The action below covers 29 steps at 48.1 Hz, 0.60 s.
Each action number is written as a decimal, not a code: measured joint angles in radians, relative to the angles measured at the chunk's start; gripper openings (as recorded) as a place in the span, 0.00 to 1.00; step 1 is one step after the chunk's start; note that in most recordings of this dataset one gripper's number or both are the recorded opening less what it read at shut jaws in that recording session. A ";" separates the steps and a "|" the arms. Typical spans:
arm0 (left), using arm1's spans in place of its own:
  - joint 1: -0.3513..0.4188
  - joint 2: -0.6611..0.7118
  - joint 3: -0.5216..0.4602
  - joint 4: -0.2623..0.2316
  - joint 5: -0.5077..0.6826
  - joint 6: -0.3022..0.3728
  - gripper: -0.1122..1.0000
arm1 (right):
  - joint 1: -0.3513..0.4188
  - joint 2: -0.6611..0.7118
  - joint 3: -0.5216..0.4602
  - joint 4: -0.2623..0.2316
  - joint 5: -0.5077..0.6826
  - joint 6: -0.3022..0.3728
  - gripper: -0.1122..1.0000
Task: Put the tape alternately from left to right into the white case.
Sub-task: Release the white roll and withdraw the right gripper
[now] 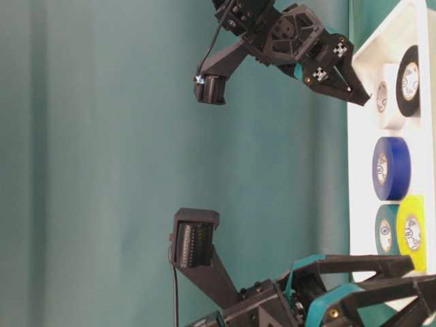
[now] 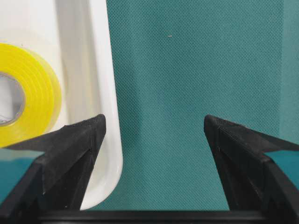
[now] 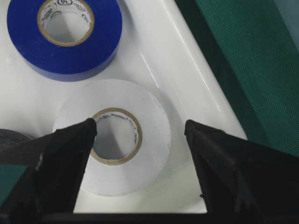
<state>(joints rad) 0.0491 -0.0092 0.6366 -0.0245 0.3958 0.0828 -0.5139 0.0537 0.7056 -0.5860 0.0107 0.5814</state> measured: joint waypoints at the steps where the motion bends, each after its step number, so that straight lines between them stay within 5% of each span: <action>1: 0.000 0.000 0.000 0.000 0.000 0.000 0.79 | 0.000 0.002 0.000 0.000 0.000 0.000 0.85; 15: 0.000 0.000 0.000 0.002 0.000 0.000 0.79 | 0.012 -0.002 0.000 0.000 -0.002 0.005 0.85; 29: -0.002 0.000 0.000 0.002 0.000 0.000 0.79 | 0.107 -0.067 0.048 0.000 -0.002 0.009 0.84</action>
<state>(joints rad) 0.0476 -0.0092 0.6366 -0.0230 0.3958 0.0828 -0.4065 -0.0138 0.7532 -0.5860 0.0092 0.5906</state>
